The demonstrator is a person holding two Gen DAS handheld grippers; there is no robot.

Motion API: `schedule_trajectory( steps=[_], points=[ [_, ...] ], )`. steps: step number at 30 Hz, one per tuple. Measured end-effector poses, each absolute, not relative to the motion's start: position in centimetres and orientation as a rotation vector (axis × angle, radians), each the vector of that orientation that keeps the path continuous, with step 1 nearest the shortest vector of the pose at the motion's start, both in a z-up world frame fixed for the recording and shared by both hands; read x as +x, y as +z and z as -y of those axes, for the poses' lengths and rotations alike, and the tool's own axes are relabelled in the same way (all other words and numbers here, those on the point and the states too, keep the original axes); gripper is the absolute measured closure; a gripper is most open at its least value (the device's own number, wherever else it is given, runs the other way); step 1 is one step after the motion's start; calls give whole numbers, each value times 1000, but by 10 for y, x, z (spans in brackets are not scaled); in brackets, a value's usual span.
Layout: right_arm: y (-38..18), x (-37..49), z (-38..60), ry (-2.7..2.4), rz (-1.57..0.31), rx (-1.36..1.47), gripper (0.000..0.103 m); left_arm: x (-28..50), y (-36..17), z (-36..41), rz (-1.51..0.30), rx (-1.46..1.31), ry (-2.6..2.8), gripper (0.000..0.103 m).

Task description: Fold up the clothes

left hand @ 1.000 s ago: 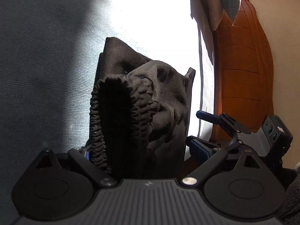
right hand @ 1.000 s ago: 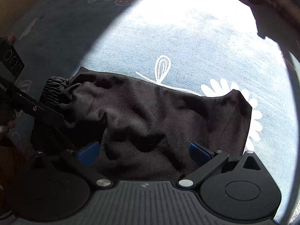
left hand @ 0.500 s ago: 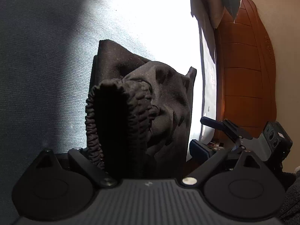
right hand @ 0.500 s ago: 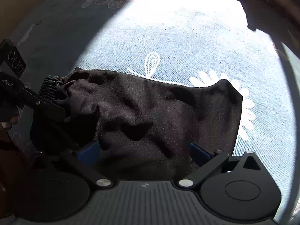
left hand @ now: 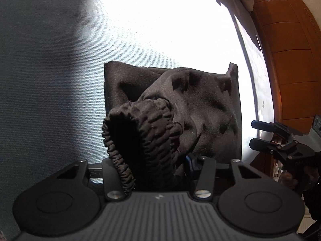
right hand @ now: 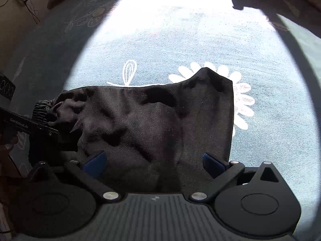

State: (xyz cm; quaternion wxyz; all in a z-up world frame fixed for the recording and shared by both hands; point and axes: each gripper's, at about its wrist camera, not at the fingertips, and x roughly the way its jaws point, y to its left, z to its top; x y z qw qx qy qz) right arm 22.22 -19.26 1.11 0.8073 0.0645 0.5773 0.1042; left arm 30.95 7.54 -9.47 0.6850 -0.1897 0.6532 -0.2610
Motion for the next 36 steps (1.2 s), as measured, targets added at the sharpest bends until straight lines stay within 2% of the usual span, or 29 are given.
schedule_trajectory(
  steps=[6,13,17,27,36],
  points=[
    [-2,220,237,236,-1256,264,0,305,-93,-69,-1480,-341,-549,56],
    [-43,226,294,291,-1316,583,0,306,-89,-53,-1498,-268,-502,54],
    [-59,233,310,371,-1288,743,0,306,-88,-47,-1505,-245,-480,53],
    [-74,275,308,548,-1240,857,0,308,-87,-37,-1527,-221,-448,53],
    [-84,215,314,594,-1320,975,0,306,-87,-40,-1518,-236,-446,53]
  ],
)
